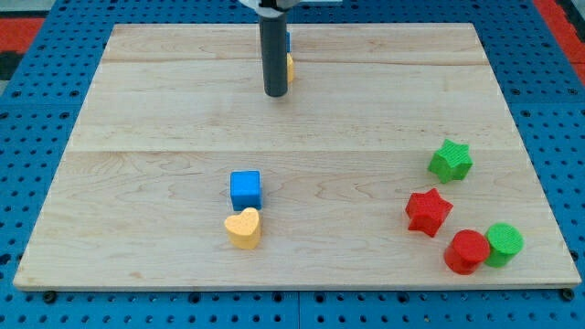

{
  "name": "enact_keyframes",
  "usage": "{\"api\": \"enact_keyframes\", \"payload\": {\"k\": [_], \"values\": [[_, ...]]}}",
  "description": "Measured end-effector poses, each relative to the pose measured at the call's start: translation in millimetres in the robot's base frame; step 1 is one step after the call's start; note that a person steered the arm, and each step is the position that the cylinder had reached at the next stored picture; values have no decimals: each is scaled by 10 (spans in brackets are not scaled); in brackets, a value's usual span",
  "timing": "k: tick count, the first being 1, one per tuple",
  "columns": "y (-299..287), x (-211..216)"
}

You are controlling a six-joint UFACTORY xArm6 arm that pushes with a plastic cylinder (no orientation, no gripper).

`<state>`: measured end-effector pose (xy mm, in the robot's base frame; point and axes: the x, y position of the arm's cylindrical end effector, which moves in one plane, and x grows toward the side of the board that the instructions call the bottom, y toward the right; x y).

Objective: Push blue cube towards the center using yellow heart

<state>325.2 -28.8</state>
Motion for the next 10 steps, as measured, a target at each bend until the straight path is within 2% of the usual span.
{"api": "enact_keyframes", "payload": {"k": [1,2,3,4,5,6,9,10], "values": [[13,-292],[-15,-3],[531,980],[625,1995],[373,2767],[-362,2836],[-530,2496],[-579,2670]]}}
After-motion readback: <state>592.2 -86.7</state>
